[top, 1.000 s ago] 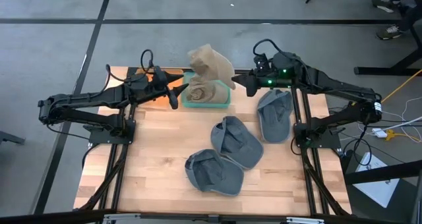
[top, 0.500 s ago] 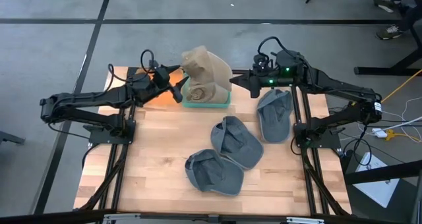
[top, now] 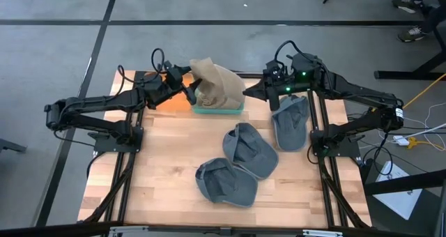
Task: Pick & Place hat
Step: Put the brown cap into the green bin
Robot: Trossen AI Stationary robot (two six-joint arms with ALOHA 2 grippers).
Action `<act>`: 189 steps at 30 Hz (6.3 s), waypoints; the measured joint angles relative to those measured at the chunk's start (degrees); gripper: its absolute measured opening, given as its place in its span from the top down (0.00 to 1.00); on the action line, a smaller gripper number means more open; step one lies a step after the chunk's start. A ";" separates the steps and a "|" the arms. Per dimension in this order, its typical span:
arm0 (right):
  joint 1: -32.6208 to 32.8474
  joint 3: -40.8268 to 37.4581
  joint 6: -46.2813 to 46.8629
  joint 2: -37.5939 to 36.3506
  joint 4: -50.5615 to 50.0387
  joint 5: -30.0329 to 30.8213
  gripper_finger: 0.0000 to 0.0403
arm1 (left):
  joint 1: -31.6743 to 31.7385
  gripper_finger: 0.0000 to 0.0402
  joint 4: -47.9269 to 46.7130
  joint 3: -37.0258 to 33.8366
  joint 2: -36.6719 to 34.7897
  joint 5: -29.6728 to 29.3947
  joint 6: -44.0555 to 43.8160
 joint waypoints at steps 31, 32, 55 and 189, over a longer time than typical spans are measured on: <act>-0.13 0.00 -2.73 0.04 -0.01 -0.01 0.97 | 5.74 0.97 6.92 0.00 1.56 26.19 -7.75; -0.34 0.00 -3.25 0.04 -0.52 -0.59 0.97 | 5.77 0.97 6.25 0.02 0.45 26.59 -7.77; -5.95 0.00 -11.60 2.34 -2.19 -15.36 0.97 | 12.50 0.99 -7.48 0.04 -9.51 77.86 -40.99; -4.07 0.13 -17.91 12.41 0.92 13.48 0.96 | 6.73 0.60 13.05 0.06 2.12 44.77 -51.10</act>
